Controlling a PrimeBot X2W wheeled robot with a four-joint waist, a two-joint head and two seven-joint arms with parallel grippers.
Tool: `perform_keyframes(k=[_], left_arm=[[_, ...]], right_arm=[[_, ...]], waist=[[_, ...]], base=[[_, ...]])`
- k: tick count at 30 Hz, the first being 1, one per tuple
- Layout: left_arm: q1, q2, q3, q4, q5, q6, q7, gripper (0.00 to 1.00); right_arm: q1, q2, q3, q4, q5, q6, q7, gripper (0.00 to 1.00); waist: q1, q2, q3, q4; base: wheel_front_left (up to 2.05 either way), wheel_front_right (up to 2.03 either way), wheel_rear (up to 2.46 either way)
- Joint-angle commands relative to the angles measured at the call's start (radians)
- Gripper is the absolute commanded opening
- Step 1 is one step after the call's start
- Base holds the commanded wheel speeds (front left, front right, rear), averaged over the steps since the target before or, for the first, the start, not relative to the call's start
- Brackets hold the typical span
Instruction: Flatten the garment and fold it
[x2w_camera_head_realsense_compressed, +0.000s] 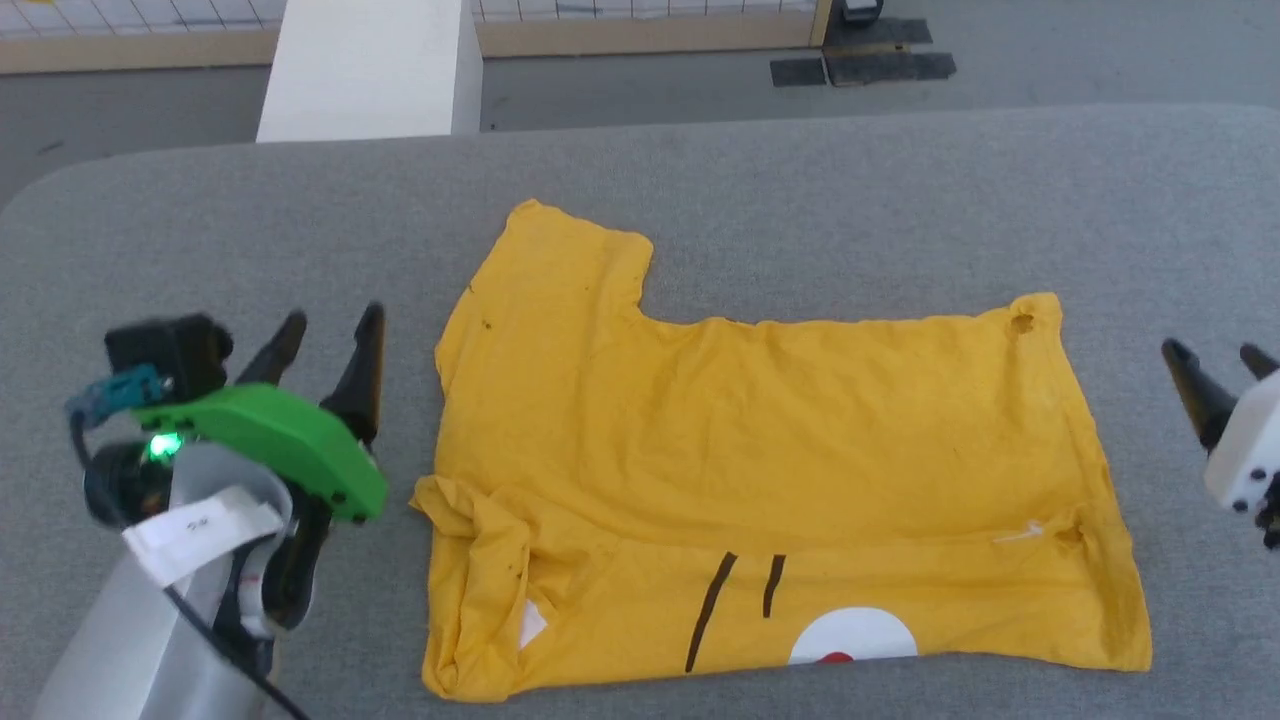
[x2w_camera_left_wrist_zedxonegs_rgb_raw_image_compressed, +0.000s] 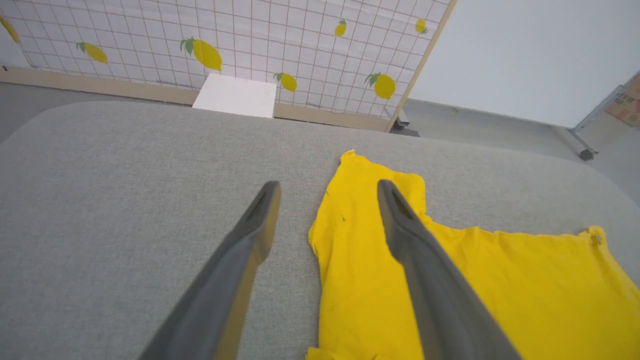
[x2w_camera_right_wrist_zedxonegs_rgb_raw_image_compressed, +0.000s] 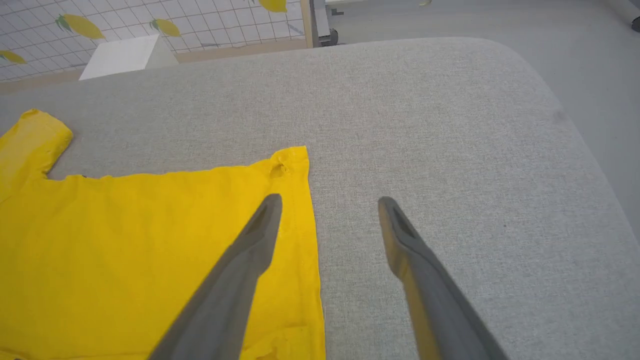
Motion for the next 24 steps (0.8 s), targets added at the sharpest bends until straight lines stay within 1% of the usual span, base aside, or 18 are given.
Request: perform_keyframes(k=[1, 4, 6, 10, 13, 15, 17, 18, 19, 24], left_arm=[[-0.050, 0.000, -0.018, 0.029, 0.028, -0.027, -0.025, 1.00], [-0.175, -0.034, -0.060, 0.132, 0.059, -0.084, -0.066, 1.00], [-0.258, -0.053, -0.088, 0.210, 0.070, -0.116, -0.062, 1.00], [-0.441, -0.097, -0.108, 0.362, 0.079, -0.152, -0.048, 1.00], [-0.564, -0.116, -0.118, 0.469, 0.083, -0.161, -0.007, 1.00], [-0.641, -0.125, -0.125, 0.533, 0.089, -0.160, 0.027, 1.00], [-0.710, -0.138, -0.136, 0.595, 0.096, -0.149, 0.073, 1.00], [-0.742, -0.144, -0.143, 0.629, 0.100, -0.138, 0.104, 1.00], [-0.814, -0.158, -0.166, 0.709, 0.113, -0.112, 0.194, 1.00], [-0.890, -0.158, -0.218, 0.823, 0.152, -0.061, 0.355, 1.00]], right_arm=[[-0.033, 0.002, 0.006, 0.009, -0.011, -0.002, -0.011, 1.00], [-0.095, -0.006, 0.019, 0.034, -0.015, -0.002, -0.024, 1.00], [-0.129, -0.012, 0.032, 0.045, -0.015, -0.002, -0.030, 1.00], [-0.184, -0.029, 0.065, 0.052, -0.008, -0.002, -0.036, 1.00], [-0.218, -0.036, 0.094, 0.055, -0.002, -0.002, -0.044, 1.00], [-0.237, -0.037, 0.110, 0.053, 0.005, -0.002, -0.054, 1.00], [-0.249, -0.041, 0.127, 0.049, 0.009, -0.002, -0.063, 1.00], [-0.254, -0.042, 0.135, 0.047, 0.013, -0.002, -0.069, 1.00], [-0.265, -0.044, 0.155, 0.039, 0.022, -0.002, -0.080, 1.00], [-0.262, -0.056, 0.177, 0.027, 0.029, -0.002, -0.089, 1.00]], waist=[[0.0000, 0.0000, 0.048, -0.010], [0.0000, 0.0000, 0.106, -0.012], [0.0000, 0.0000, 0.144, -0.016], [0.0000, 0.0000, 0.223, -0.026], [0.0000, 0.0000, 0.271, -0.046], [0.0000, 0.0000, 0.301, -0.061], [0.0000, 0.0000, 0.326, -0.074], [0.0000, 0.0000, 0.337, -0.082], [0.0000, 0.0000, 0.367, -0.103], [0.0000, 0.0000, 0.395, -0.128]], base=[[0.00, 0.00, 0.00], [0.00, 0.00, 0.00], [0.00, 0.00, 0.00], [0.00, 0.00, 0.00], [0.00, 0.00, 0.00], [0.00, 0.00, 0.00], [0.00, 0.00, 0.00], [0.00, 0.00, 0.00], [0.00, 0.00, 0.00], [0.00, 0.00, 0.00]])
